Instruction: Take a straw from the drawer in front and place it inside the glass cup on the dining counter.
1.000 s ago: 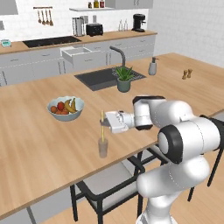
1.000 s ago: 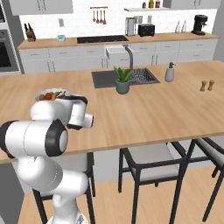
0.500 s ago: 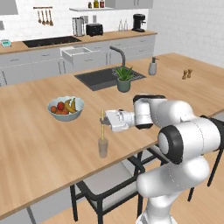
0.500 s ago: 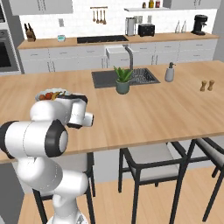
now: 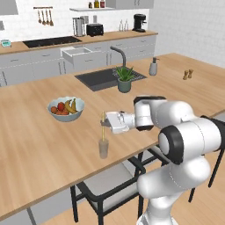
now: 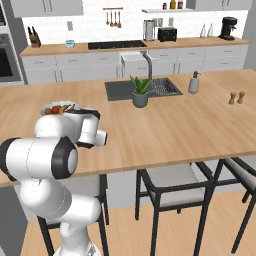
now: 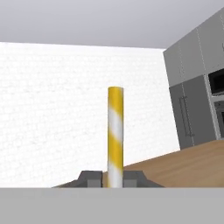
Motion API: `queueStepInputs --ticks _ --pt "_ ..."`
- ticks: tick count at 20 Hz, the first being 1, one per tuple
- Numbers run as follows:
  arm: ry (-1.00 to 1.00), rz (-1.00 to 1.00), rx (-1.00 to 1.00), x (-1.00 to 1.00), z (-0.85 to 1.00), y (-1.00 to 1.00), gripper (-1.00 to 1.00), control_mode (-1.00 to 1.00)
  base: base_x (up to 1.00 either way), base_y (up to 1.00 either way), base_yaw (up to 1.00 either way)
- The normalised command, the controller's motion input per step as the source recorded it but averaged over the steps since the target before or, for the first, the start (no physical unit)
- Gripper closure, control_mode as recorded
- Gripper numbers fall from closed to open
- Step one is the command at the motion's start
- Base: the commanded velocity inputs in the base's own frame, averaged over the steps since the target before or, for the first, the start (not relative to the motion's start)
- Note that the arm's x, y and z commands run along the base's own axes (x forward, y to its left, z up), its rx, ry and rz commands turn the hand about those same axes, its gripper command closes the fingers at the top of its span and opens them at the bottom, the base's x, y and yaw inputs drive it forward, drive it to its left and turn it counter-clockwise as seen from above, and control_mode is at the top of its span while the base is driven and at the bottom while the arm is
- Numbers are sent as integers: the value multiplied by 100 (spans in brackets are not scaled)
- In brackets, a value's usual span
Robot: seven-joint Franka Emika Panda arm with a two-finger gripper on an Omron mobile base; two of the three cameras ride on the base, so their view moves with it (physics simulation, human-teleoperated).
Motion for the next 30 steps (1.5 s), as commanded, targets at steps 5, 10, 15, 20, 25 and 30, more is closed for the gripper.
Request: queueStepInputs --ticks 5,10,15,20,25,30 --pt "3 -2 0 0 -31 0 100 -100 0 0 0" --pt "2 -2 -2 0 -32 0 100 -100 0 0 0" --pt "0 0 -2 0 -9 0 -100 -100 0 0 0" --pt "0 0 -1 0 0 0 -100 -100 0 0 0" --pt "0 -1 0 -2 6 0 -100 -100 0 0 0" --pt "-7 -2 1 -39 89 0 -100 -100 0 0 0"
